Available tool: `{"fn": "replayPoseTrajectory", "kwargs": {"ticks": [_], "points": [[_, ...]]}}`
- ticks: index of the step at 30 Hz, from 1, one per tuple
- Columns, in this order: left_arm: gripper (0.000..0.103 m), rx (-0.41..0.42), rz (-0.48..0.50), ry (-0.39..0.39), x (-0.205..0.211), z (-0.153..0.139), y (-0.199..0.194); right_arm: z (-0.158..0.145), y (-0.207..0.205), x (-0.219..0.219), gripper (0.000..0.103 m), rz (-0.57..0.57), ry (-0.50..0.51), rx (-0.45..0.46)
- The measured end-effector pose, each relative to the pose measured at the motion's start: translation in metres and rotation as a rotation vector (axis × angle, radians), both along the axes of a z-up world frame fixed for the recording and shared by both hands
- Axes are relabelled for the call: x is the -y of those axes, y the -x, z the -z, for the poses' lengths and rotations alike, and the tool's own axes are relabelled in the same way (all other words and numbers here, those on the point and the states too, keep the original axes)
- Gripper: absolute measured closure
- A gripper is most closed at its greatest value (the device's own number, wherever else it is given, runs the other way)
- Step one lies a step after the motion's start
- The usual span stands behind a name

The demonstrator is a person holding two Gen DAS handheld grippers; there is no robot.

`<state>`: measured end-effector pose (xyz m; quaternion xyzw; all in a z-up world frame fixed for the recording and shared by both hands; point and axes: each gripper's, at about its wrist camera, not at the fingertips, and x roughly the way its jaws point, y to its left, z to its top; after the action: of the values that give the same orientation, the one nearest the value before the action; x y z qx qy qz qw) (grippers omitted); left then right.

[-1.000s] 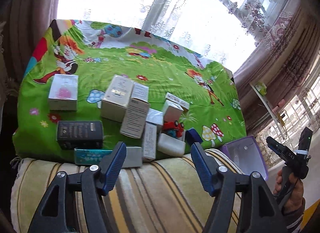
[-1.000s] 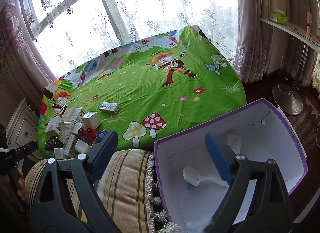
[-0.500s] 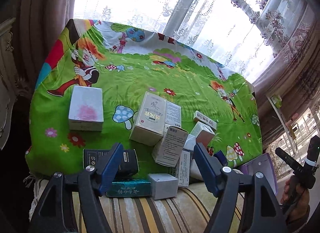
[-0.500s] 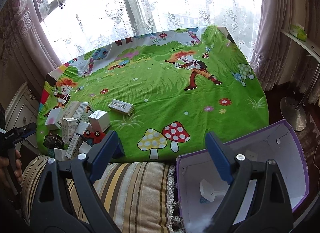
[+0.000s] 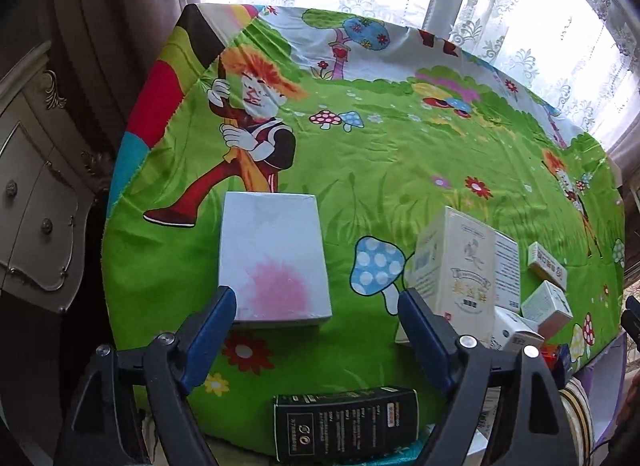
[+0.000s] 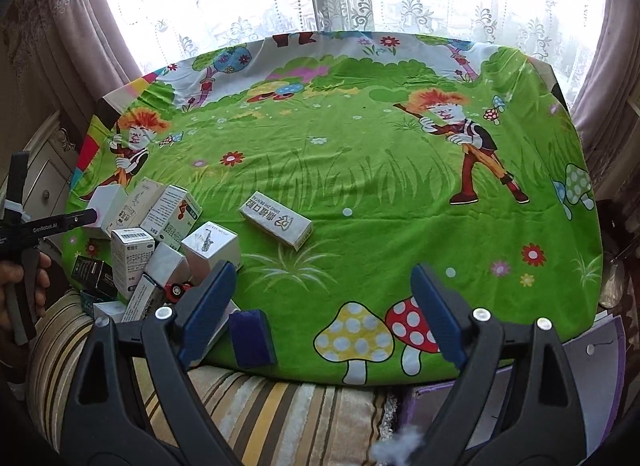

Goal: Organize rigid objects
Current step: 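Grasp the pink-printed white box with the left gripper while the right grasps the DING ZHI DENTAL box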

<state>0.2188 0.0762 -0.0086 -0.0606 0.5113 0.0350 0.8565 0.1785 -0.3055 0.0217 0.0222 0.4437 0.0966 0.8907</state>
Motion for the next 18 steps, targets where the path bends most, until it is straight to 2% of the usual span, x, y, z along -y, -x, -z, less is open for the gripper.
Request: {"fn": "replayPoseTrajectory", "kwargs": {"ticks": [8, 10, 14, 18], "points": [[0.018, -0.023, -0.032, -0.085, -0.009, 0.012, -0.019, 0.018, -0.04, -0.024, 0.012, -0.168, 0.128, -0.043], [0.018, -0.007, -0.03, -0.094, -0.012, 0.012, -0.019, 0.024, -0.048, -0.029, 0.012, -0.203, 0.139, -0.052], [0.018, -0.04, -0.011, -0.074, -0.012, 0.021, -0.023, 0.037, -0.062, -0.039, 0.012, -0.263, 0.178, -0.075], [0.018, -0.052, -0.007, -0.102, -0.013, 0.027, -0.025, 0.05, -0.073, -0.048, 0.012, -0.324, 0.189, -0.103]]}}
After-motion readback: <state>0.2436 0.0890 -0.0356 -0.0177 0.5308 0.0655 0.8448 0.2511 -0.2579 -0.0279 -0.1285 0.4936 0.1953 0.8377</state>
